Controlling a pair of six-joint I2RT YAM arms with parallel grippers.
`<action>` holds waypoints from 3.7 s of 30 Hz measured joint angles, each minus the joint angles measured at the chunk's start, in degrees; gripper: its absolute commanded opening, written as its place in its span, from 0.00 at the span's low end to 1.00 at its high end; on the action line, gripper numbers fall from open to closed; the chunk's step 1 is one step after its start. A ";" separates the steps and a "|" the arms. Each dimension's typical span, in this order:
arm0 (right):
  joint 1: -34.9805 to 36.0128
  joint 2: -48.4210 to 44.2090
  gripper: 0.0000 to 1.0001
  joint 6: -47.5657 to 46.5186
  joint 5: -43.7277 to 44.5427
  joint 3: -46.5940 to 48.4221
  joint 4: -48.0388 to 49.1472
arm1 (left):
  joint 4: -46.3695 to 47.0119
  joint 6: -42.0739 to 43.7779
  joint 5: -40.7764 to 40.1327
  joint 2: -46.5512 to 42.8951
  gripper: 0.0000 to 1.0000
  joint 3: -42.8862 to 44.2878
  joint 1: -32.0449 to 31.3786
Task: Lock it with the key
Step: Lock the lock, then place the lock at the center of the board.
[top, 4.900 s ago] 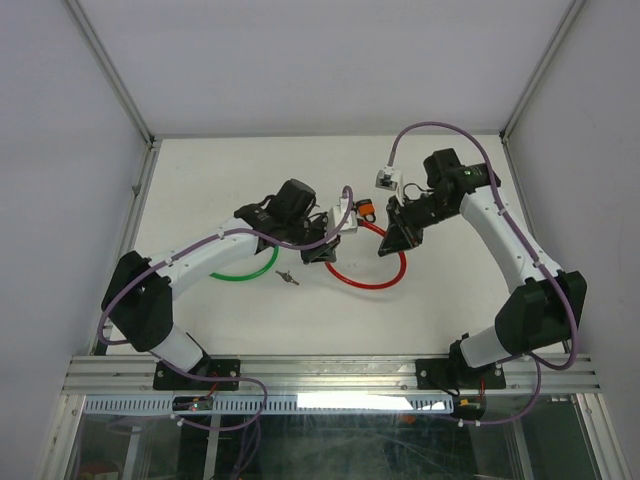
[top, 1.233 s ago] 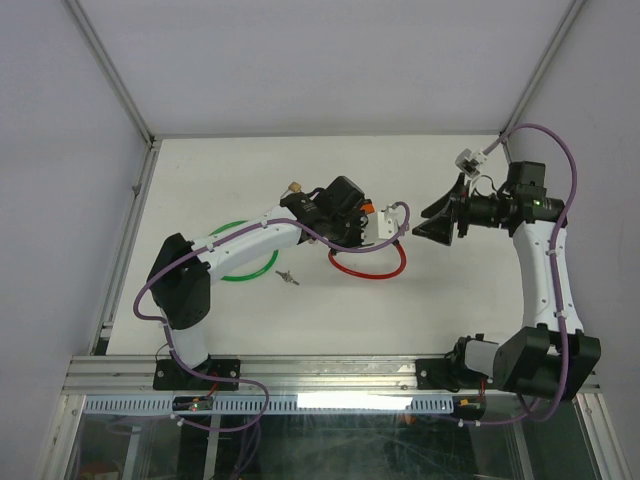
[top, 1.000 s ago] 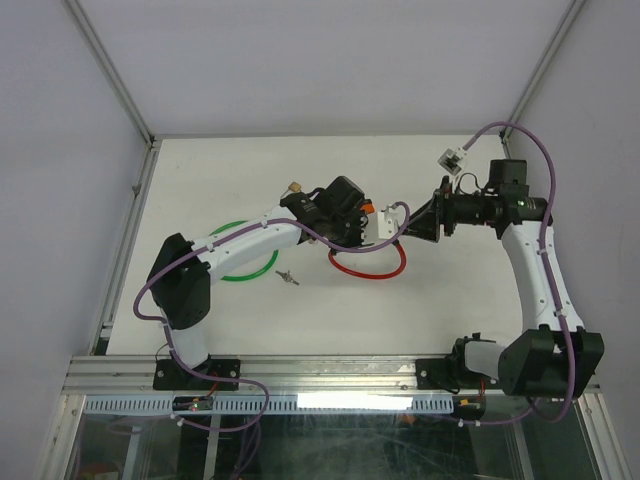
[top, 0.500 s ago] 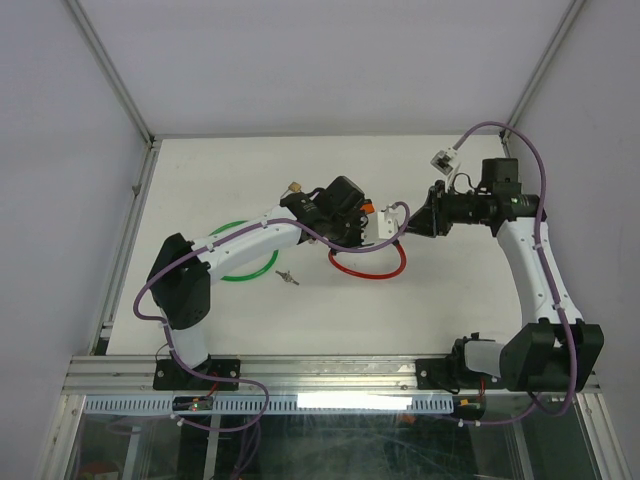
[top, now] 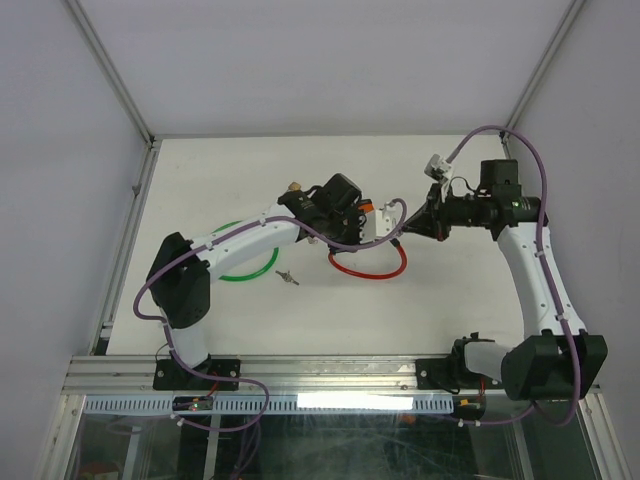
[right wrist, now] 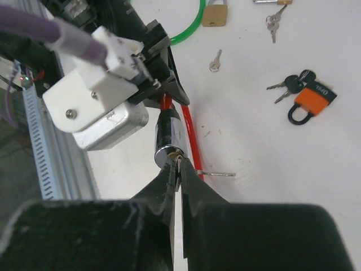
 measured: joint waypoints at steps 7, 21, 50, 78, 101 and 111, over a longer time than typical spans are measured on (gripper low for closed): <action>0.37 -2.14 0.00 -20.04 -0.07 -0.07 -3.82 | 0.17 0.35 4.96 0.02 0.00 0.00 1.51; 0.46 -2.80 0.04 -68.89 1.64 -0.04 -13.70 | 0.17 0.68 12.85 2.60 0.00 1.66 3.48; -3.78 3.10 0.48 -64.32 -0.35 9.53 -23.47 | -0.09 0.87 16.26 3.76 0.00 2.67 3.78; 1.27 1.20 0.00 -75.45 6.25 6.36 -24.37 | -0.85 1.27 17.57 3.76 0.00 2.67 4.13; 4.63 -6.62 0.00 -69.05 13.14 7.76 -20.83 | -3.34 3.19 34.60 5.97 0.00 6.05 7.78; 5.18 -7.76 0.00 -58.45 14.08 9.81 -22.51 | -13.29 6.58 46.66 11.21 0.00 11.76 8.20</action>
